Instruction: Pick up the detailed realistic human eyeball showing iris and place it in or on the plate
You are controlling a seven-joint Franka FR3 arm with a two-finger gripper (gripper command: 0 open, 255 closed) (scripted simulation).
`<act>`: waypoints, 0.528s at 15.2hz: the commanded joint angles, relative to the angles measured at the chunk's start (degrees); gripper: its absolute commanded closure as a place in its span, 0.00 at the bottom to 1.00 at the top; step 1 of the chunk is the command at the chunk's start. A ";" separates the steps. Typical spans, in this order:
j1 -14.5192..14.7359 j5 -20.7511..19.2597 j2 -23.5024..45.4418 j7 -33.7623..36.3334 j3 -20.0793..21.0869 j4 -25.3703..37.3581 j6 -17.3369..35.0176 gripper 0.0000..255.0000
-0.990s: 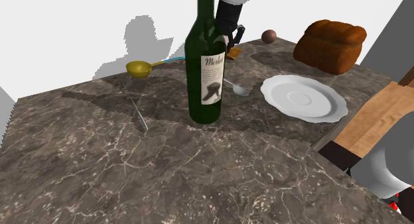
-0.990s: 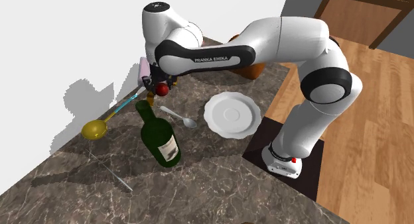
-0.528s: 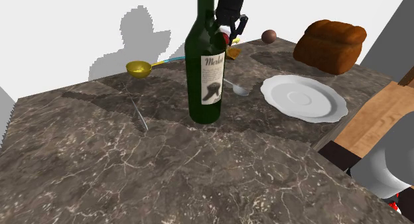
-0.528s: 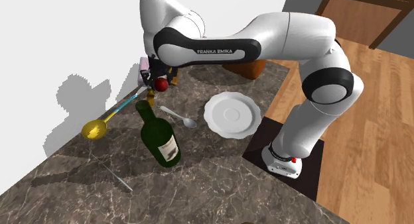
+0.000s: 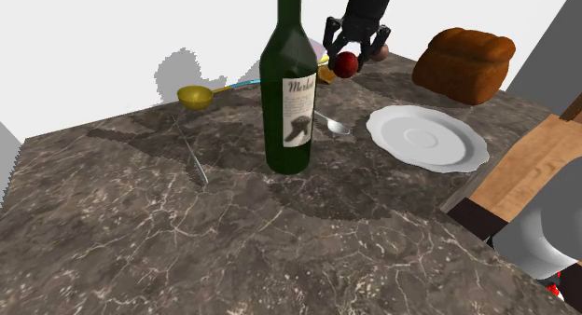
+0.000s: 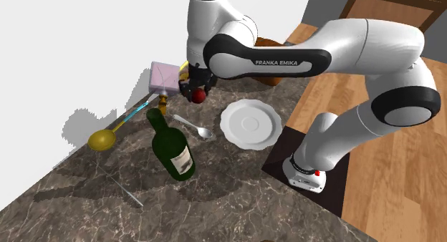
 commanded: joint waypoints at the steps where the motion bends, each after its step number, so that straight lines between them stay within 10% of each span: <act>1: 0.07 0.76 -4.84 -1.03 -0.79 -4.67 -0.24 1.00; 8: 0.96 2.01 -21.09 -2.99 -3.12 -17.03 -4.30 1.00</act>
